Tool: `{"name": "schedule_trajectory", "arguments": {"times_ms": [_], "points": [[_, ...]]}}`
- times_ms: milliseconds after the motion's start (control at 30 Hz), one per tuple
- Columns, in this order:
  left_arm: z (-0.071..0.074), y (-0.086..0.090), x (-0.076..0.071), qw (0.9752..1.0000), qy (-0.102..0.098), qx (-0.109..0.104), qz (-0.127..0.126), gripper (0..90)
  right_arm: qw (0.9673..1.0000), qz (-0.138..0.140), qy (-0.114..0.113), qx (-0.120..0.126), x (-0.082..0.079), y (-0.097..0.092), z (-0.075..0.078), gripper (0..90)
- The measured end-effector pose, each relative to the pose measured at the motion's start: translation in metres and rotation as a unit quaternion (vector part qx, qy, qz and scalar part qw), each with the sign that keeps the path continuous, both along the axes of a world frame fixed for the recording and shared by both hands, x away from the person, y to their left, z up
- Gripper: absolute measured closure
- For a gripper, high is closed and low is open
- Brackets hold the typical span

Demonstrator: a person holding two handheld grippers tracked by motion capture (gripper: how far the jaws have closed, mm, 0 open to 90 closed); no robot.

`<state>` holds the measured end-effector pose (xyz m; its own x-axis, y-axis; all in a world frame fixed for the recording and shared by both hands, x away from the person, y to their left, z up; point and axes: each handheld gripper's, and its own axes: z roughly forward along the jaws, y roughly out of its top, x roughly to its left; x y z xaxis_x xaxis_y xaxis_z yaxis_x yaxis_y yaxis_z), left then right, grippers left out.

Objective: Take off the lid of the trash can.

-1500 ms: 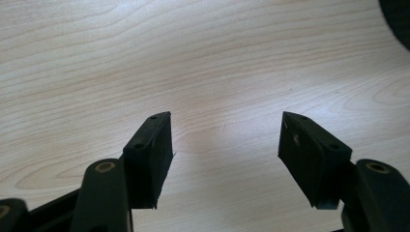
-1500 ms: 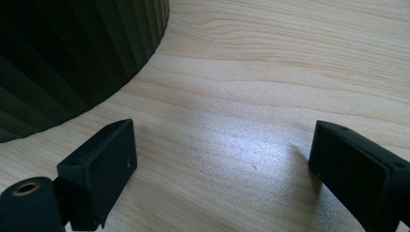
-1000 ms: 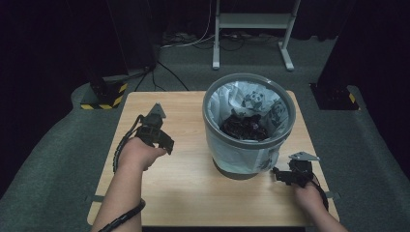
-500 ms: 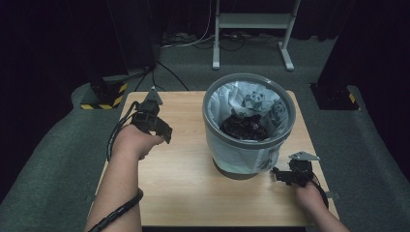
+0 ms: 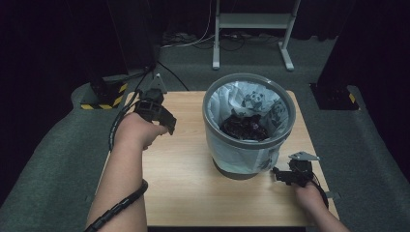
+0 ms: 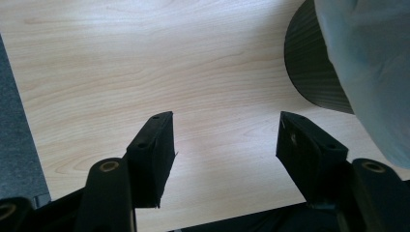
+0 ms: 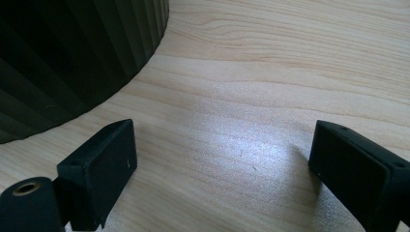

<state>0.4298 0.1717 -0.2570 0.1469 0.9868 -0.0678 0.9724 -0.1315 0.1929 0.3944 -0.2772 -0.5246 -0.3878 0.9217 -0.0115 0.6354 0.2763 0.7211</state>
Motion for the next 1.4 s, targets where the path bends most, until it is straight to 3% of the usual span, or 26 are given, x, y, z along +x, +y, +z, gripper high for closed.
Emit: {"name": "schedule_trajectory", "arguments": {"times_ms": [533,1067,1233,1400], "points": [[0.028,-0.027,0.009,0.9997,-0.014,-0.007,-0.018,40.6,1.0,0.0,-0.002,-0.001,0.0,0.0,0.0,9.5],[0.047,-0.066,0.015,0.9989,-0.019,0.01,-0.041,43.0,1.0,-0.001,0.0,-0.001,0.0,0.0,0.0,9.4],[0.059,-0.073,0.017,0.9985,-0.022,0.019,-0.047,43.3,1.0,-0.001,-0.001,-0.002,0.0,0.0,0.0,9.4],[0.07,-0.078,0.019,0.9982,-0.033,0.009,-0.049,43.4,1.0,-0.001,0.0,0.0,0.0,0.0,0.0,9.4]]}}
